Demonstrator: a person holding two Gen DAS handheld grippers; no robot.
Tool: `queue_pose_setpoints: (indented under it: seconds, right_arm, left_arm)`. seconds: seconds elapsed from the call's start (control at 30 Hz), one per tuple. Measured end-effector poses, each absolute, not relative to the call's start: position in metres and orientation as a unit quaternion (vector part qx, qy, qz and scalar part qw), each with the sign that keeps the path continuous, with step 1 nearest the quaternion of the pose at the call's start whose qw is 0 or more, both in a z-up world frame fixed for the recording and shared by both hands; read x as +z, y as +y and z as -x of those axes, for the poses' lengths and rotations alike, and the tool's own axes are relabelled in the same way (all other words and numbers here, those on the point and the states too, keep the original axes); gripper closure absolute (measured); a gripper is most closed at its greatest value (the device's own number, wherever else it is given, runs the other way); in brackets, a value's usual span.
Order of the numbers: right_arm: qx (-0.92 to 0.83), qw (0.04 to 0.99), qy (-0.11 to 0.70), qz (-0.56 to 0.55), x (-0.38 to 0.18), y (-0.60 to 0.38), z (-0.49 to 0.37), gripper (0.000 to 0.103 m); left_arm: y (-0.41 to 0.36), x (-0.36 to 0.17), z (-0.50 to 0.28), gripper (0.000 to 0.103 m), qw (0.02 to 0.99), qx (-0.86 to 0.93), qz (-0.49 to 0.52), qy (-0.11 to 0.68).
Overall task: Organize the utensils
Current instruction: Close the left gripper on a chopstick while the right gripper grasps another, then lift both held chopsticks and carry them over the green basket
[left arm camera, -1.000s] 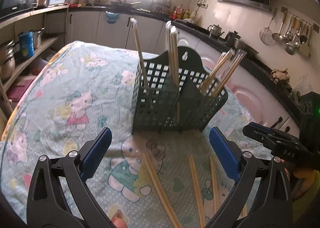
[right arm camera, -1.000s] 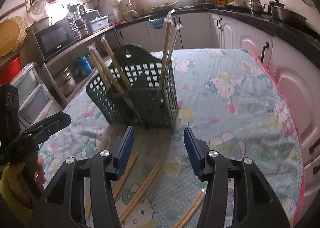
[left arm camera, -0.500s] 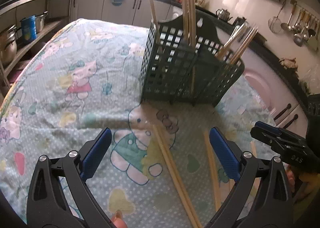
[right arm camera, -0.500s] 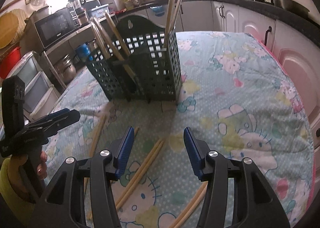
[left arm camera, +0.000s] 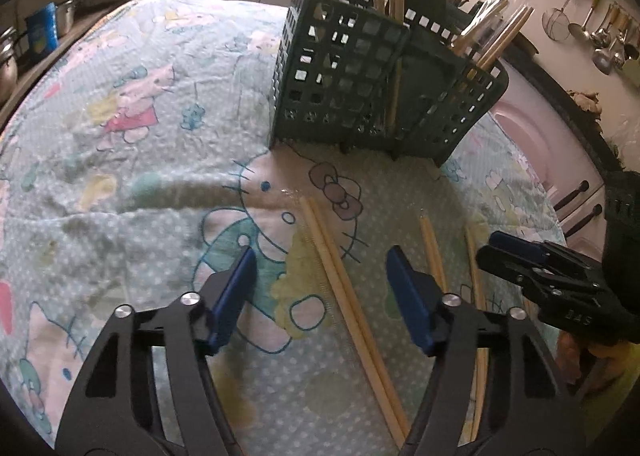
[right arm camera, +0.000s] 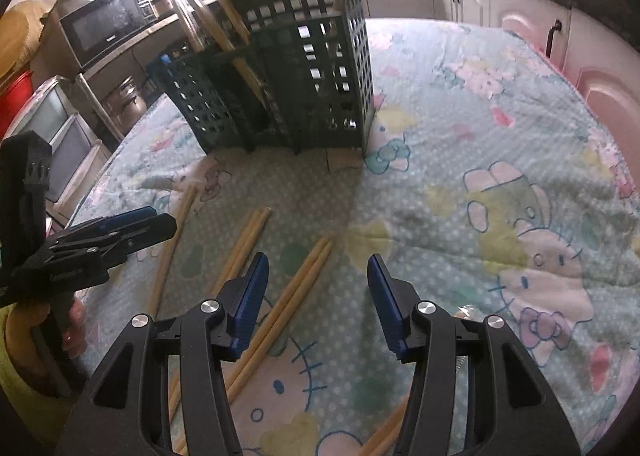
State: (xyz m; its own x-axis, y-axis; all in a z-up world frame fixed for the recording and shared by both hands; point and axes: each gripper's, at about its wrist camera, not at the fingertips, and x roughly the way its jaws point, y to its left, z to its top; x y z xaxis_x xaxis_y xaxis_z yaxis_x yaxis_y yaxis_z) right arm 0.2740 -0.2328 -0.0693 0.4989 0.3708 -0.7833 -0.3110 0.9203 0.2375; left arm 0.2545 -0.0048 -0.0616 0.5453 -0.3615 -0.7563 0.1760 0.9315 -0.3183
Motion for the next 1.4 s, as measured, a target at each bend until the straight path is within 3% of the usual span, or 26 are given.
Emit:
queue_pose_setpoints:
  seconds: [0.13,0.33,0.4,0.47,0.83,1.03,1.4]
  right_arm:
    - [0.194,0.861,0.468,-0.032,-0.074,-0.23,-0.282,0.057]
    - [0.186,0.862,0.471,-0.013,-0.076,-0.224,-0.292,0.071]
    - [0.182,0.863,0.471,-0.008,-0.076,-0.223,-0.295,0.079]
    - [0.183,0.863,0.47,-0.016,-0.075,-0.225,-0.297,0.088]
    - [0.213,0.869,0.445,-0.038,-0.05,-0.233,-0.296,0.096]
    - [0.23,0.875,0.424,-0.037,-0.029,-0.235,-0.288,0.097]
    - [0.264,0.889,0.372,-0.039,0.017,-0.23,-0.268,0.098]
  left_arm:
    - [-0.007,-0.063,-0.26,0.049,0.868,-0.16,0.112,0.456]
    - [-0.017,-0.065,-0.27,0.051,0.87,-0.151,0.095,0.46]
    - [-0.019,-0.066,-0.272,0.054,0.872,-0.145,0.085,0.461]
    - [-0.021,-0.065,-0.274,0.066,0.876,-0.131,0.071,0.459]
    - [-0.015,-0.064,-0.279,0.095,0.884,-0.114,0.056,0.45]
    - [0.006,-0.055,-0.276,0.101,0.874,-0.143,0.121,0.449]
    - [0.018,0.004,-0.255,0.102,0.898,-0.166,0.134,0.385]
